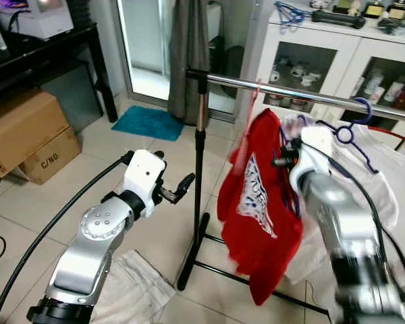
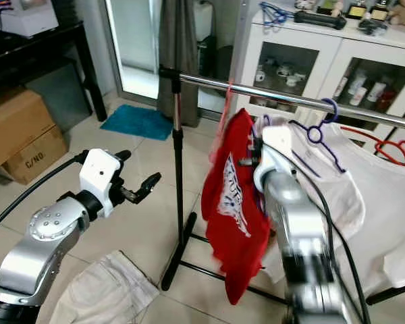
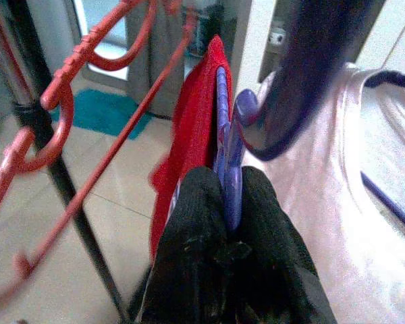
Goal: Hang hanger
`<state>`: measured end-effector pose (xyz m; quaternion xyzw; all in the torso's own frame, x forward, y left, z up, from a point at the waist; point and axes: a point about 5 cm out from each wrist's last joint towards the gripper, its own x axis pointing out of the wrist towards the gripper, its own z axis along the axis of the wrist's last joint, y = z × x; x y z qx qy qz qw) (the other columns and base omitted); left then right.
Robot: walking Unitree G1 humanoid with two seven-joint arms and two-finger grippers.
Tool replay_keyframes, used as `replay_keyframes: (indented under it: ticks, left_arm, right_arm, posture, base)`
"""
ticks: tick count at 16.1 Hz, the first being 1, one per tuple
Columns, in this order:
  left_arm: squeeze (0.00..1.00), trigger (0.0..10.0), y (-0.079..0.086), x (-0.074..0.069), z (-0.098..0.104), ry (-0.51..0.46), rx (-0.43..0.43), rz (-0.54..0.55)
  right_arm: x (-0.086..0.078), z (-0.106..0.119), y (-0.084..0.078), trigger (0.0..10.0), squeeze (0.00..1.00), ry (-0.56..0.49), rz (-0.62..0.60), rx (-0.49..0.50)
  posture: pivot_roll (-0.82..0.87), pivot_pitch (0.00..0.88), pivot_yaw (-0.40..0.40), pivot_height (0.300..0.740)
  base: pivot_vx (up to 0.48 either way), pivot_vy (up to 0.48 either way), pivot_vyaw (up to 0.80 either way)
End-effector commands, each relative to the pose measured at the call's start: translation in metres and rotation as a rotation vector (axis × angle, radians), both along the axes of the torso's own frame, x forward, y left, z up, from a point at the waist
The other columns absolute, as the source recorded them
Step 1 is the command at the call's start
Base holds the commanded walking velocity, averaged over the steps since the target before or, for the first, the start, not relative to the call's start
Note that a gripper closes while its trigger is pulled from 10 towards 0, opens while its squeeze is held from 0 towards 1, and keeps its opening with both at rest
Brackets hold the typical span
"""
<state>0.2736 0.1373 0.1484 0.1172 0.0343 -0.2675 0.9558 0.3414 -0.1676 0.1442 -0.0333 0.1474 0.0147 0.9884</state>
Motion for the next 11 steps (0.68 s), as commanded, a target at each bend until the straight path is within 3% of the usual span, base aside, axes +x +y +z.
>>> replay_keyframes:
  ticks: [1,4,6,8,11]
  left_arm:
    - [0.85,10.0,-0.006,0.000,0.005,-0.014,-0.010,-0.025]
    - [0.81,10.0,-0.014,-0.004,0.012,-0.024,-0.023,-0.107]
    - [0.82,10.0,-0.023,-0.011,0.018,-0.029,-0.042,-0.197]
    - [0.82,10.0,-0.028,-0.018,0.021,-0.029,-0.041,-0.260]
    - [0.82,10.0,-0.030,-0.021,0.021,-0.004,-0.048,-0.300]
  right_arm:
    - [0.010,0.007,-0.004,10.0,0.00,-0.018,-0.022,-0.024]
    - [0.041,0.027,-0.010,10.0,0.00,-0.049,-0.089,0.007]
    - [0.053,0.039,-0.017,10.0,0.00,-0.076,-0.135,0.016]
    - [0.060,0.047,-0.023,10.0,0.00,-0.097,-0.165,0.027]
    - [0.062,0.040,-0.028,10.0,0.00,-0.051,-0.193,0.061]
  posture:
    - [0.10,0.000,-0.017,0.740]
    - [0.11,0.010,-0.022,0.740]
    - [0.12,0.031,-0.023,0.740]
    - [0.12,0.046,-0.015,0.740]
    - [0.12,0.061,-0.004,0.740]
  base:
    - [0.000,0.000,0.00]
    - [0.000,0.000,0.00]
    - [0.000,0.000,0.00]
    - [0.000,0.000,0.00]
    - [0.000,0.000,0.00]
